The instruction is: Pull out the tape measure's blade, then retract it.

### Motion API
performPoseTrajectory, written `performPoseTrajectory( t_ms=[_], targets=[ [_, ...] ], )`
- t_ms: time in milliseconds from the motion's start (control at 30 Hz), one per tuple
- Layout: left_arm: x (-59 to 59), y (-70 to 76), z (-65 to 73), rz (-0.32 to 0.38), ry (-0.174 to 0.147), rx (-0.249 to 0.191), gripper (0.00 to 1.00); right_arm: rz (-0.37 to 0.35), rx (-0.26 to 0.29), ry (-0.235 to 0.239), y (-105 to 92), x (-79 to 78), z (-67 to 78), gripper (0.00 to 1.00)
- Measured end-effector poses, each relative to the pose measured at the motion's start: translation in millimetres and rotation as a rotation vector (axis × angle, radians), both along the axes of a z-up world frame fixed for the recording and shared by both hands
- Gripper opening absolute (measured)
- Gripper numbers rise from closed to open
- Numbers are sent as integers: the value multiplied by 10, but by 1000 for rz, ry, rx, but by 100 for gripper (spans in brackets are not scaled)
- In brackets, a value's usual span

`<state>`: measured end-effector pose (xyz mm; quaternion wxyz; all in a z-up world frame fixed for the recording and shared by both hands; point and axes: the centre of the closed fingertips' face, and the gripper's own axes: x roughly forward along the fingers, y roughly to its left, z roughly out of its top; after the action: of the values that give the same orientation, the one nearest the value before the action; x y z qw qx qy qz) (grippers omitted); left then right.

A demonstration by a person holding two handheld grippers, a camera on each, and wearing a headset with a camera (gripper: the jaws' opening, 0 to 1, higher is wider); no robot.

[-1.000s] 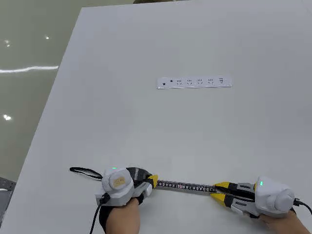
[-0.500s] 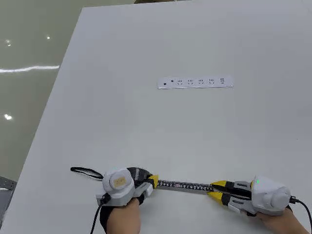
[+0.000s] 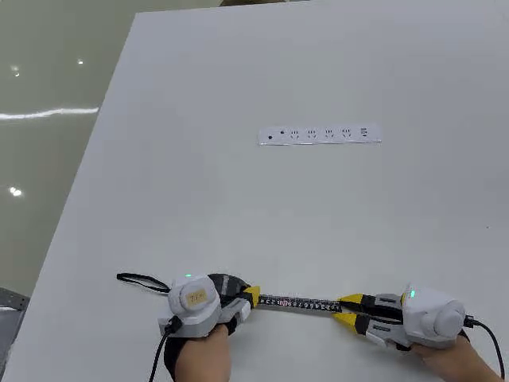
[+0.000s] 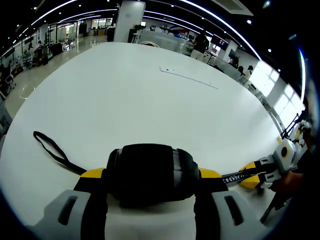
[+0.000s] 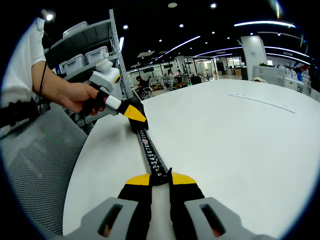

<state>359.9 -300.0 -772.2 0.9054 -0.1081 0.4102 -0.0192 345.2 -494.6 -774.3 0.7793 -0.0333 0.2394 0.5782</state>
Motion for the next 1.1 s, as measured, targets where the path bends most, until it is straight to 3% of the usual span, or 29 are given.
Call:
performPoseTrajectory(
  t_ms=[1100],
  targets=[
    [-1,-6,-1,-4,11,-3,69,44,17,8,324,8,-16,11]
  ],
)
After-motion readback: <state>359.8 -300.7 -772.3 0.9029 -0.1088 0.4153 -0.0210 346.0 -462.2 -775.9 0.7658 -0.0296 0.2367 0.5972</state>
